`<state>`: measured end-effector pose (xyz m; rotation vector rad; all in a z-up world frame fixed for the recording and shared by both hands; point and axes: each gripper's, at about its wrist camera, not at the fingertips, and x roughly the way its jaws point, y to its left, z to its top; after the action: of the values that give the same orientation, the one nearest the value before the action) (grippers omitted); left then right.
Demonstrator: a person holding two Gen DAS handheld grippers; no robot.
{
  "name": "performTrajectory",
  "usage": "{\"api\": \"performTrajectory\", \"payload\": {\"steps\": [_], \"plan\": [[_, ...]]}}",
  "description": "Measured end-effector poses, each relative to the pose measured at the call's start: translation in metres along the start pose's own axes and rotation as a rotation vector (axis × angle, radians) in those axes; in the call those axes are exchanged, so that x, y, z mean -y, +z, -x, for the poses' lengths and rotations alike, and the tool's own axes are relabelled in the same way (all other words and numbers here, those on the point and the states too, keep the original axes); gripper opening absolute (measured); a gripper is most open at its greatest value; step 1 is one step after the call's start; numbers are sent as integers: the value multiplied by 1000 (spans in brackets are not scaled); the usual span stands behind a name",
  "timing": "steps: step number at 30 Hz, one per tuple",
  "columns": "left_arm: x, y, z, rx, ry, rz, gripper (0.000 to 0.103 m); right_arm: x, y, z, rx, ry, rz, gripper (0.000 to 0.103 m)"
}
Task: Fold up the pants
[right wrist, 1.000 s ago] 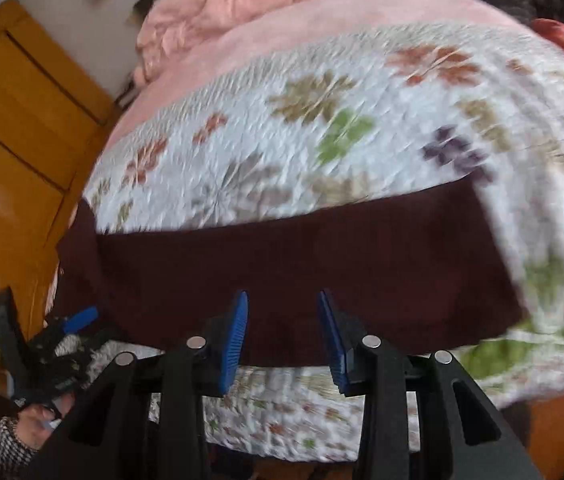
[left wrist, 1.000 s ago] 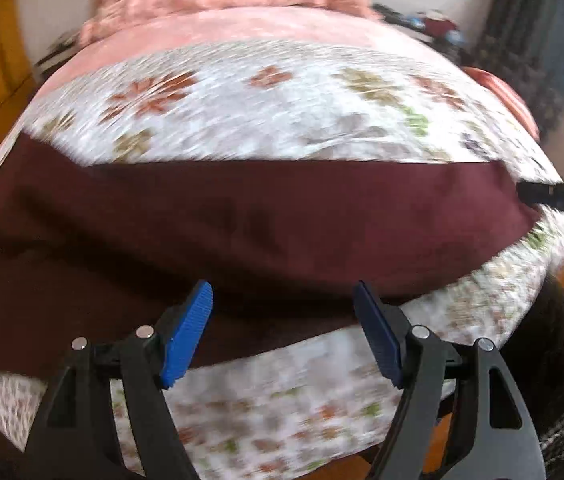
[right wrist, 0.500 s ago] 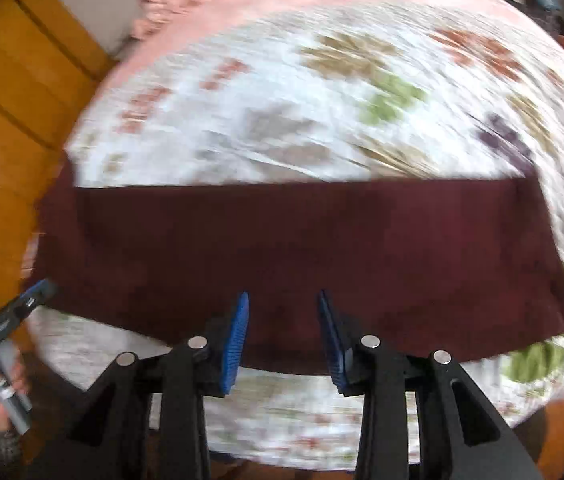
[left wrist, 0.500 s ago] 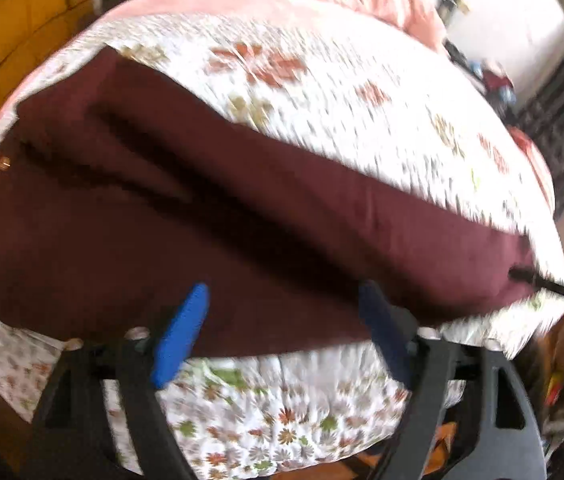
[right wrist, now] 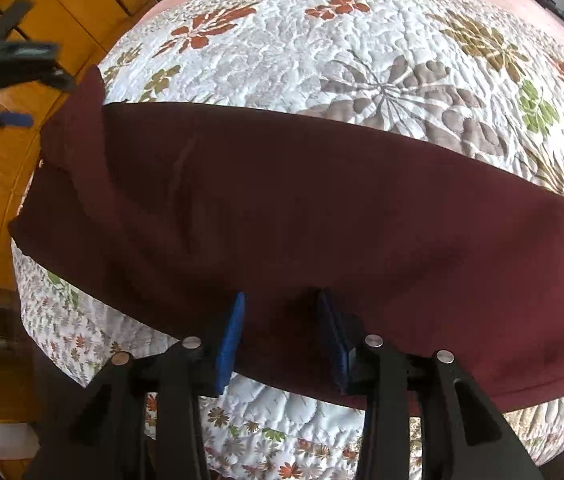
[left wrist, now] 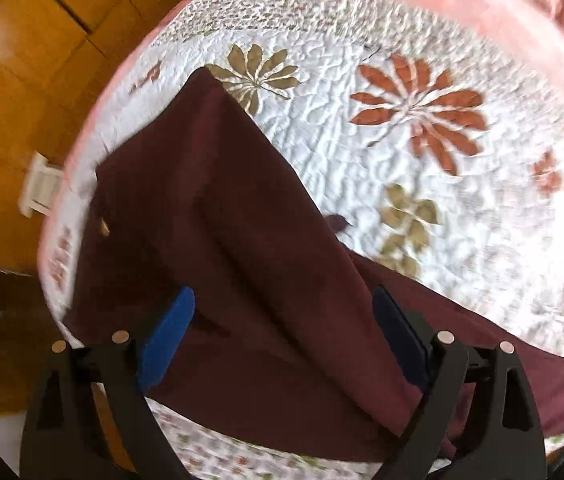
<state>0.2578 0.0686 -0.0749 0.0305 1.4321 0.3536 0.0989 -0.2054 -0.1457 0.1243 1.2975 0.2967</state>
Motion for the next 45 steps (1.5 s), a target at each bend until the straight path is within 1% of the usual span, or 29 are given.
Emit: {"api": "performTrajectory", "payload": {"steps": [2,3,4,8,10,12,13,14,15,17,18,19,20,23,24,26,27,28,30,31,33,34,36,37,40,41,42,43,45], "plan": [[2,12,-12,-36,58,-21,90,3,1,0,-1,18,-12,42],[-2,14,-15,-51,60,-22,90,4,0,0,1,27,-16,42],[1,16,-22,-78,58,-19,90,4,-1,1,3,33,-19,42],[3,26,-46,-178,11,-13,90,7,-3,1,12,51,-20,43],[-1,30,-56,-209,-6,-3,90,6,-4,0,16,56,-18,44],[-7,33,-68,-238,-6,-4,90,7,-6,1,20,61,-19,44],[-11,34,-72,-251,-29,5,84,7,-6,1,21,65,-20,44],[-15,34,-74,-268,-66,22,75,8,-6,1,23,70,-22,44],[-18,34,-76,-275,-79,35,71,9,-7,2,24,74,-23,44],[-24,32,-74,-272,-97,57,51,9,-7,1,26,78,-24,45],[-26,31,-72,-264,-100,58,44,9,-7,1,28,78,-23,45],[-30,28,-68,-255,-122,71,32,9,-7,1,29,78,-22,45],[-35,25,-66,-249,-139,84,22,9,-7,2,30,77,-22,45],[-49,12,-52,-191,-187,107,15,7,-6,0,33,79,-21,45],[-54,7,-48,-175,-199,121,15,7,-7,1,34,81,-22,45],[-70,-15,-32,-96,-238,149,15,8,-7,1,33,85,-20,45],[-75,-22,-27,-70,-246,152,14,8,-7,1,33,86,-21,45],[-84,-38,-19,-27,-260,165,14,8,-7,2,33,87,-22,45],[-96,-63,-8,32,-288,188,14,8,-7,2,32,85,-22,45],[-106,-81,-5,64,-301,202,14,7,-7,2,32,81,-21,45],[-119,-105,-6,97,-307,230,14,4,-7,2,32,70,-15,45],[-126,-123,-9,117,-313,246,15,3,-7,2,33,65,-12,45],[-130,-143,-18,138,-318,266,15,1,-7,3,35,60,-9,46],[-123,-148,-23,145,-316,267,15,1,-6,5,38,59,-11,46],[-124,-164,-36,171,-325,283,15,-5,-3,21,89,70,-18,47],[-123,-166,-40,178,-324,280,15,-11,-1,26,103,88,-4,47],[-123,-169,-41,189,-327,279,15,-22,3,31,108,129,26,47],[-122,-171,-42,201,-326,277,15,-34,5,34,107,164,56,47],[-122,-172,-45,210,-322,270,15,-54,8,31,94,202,96,47]]}}
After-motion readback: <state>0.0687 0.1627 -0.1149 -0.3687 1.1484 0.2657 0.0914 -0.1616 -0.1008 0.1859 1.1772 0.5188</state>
